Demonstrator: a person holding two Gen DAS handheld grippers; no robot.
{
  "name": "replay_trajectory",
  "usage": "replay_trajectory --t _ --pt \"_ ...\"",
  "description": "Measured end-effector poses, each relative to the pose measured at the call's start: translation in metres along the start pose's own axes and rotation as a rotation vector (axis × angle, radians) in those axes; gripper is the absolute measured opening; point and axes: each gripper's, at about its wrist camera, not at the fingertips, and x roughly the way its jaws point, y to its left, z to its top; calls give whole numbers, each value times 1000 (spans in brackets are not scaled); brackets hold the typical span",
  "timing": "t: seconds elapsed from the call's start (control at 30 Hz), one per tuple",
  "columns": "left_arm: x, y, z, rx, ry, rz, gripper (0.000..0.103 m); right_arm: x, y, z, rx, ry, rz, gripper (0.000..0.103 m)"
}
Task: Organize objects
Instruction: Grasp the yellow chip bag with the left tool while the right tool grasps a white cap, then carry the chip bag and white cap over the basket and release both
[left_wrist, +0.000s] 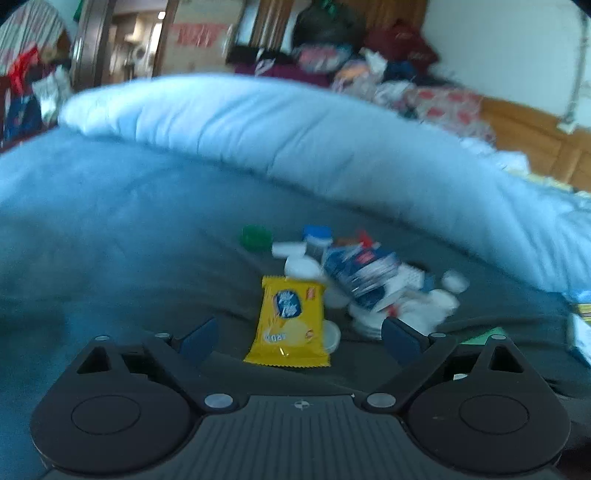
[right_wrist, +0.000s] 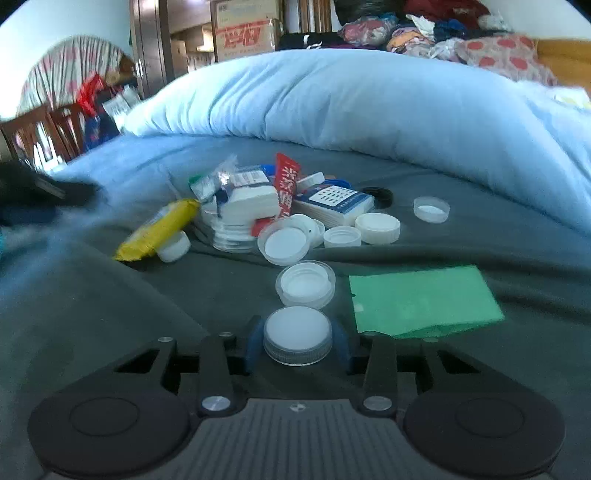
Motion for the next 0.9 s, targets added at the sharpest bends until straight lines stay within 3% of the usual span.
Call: replay_trajectory --t 0.13,0.17,0.2,0.27,0.43,0.63,0.8,0.9 --pt "42 3 -4 -30 -6 41 88 -5 -6 0 26 -11 35 43" --pt "50 3 -3 -34 4 60 77 -5 -7 1 33 -13 39 43" --pt "55 3 -3 -34 21 68 61 -5 -8 1 38 -17 44 43" --pt "63 0 -4 -7 47 101 50 -4 -8 1 45 -21 49 43" --pt "42 -2 1 -11 2 90 48 -15 -7 7 49 -62 61 43" --pt "-60 -2 38 -35 -172 129 48 -54 25 53 -18 -184 120 43" --pt "-165 43 73 -83 -327 321 48 -86 93 111 -118 -278 279 43" --pt "-216 85 83 -128 -373 450 48 -100 148 143 -184 -306 398 43"
